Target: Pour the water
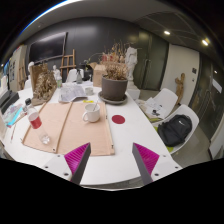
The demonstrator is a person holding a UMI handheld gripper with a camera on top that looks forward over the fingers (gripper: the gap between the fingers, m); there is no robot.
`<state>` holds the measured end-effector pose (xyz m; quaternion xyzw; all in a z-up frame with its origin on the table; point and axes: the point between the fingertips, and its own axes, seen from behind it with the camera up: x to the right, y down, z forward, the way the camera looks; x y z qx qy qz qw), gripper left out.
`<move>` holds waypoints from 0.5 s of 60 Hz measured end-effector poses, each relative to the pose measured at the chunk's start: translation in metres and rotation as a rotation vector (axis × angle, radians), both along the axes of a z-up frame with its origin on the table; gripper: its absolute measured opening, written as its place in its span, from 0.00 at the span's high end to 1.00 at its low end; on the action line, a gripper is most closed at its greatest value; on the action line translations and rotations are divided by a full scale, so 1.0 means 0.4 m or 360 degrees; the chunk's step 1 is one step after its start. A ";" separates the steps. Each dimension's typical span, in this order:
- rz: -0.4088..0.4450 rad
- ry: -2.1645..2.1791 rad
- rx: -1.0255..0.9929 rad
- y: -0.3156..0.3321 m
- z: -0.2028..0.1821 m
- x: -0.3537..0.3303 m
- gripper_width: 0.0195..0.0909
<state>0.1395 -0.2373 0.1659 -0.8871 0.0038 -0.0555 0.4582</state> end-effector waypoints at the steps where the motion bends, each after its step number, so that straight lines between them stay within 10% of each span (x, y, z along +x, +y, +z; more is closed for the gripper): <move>1: 0.0006 -0.0002 -0.0001 0.000 0.001 -0.004 0.08; 30: 0.0324 0.0166 0.0229 0.063 -0.078 -0.667 0.07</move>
